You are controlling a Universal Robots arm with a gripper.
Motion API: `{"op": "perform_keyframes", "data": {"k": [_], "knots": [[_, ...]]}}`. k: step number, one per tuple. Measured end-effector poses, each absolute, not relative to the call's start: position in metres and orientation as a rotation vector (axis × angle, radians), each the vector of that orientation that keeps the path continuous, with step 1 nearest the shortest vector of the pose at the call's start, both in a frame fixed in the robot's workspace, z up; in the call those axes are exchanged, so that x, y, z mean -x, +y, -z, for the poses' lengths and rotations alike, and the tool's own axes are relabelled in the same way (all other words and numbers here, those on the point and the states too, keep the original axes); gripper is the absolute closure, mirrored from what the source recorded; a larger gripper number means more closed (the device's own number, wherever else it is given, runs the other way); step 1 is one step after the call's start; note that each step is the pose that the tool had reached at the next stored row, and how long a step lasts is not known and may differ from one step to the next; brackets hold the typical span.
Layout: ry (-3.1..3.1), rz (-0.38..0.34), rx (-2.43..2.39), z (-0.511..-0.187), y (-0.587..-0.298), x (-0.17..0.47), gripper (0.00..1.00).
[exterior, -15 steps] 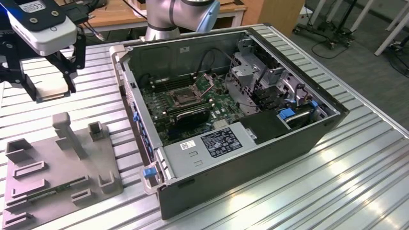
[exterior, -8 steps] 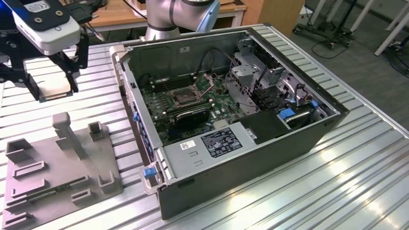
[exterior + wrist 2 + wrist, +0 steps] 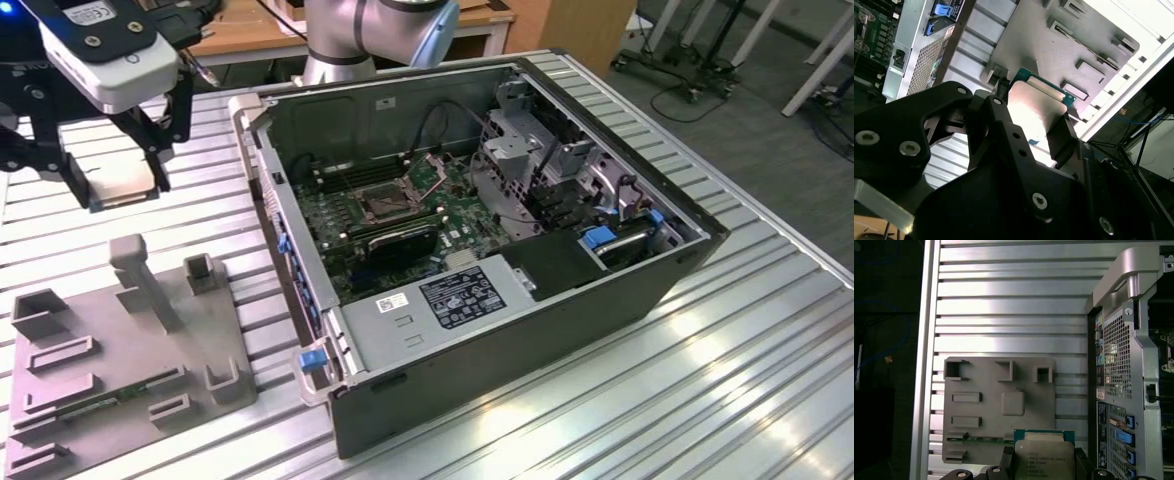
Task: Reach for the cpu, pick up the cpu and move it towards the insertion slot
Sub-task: 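Pick up the cpu and move it towards the insertion slot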
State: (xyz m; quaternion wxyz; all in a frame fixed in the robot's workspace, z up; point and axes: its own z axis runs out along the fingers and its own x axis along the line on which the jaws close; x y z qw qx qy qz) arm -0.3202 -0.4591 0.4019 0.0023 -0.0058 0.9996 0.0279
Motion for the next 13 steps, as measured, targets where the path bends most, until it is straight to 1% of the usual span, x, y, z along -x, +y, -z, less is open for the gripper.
{"op": "perform_keyframes", "data": {"k": [13], "knots": [[3.136,-0.087,0.018,-0.4017,-0.4591,0.3098,0.45]]}}
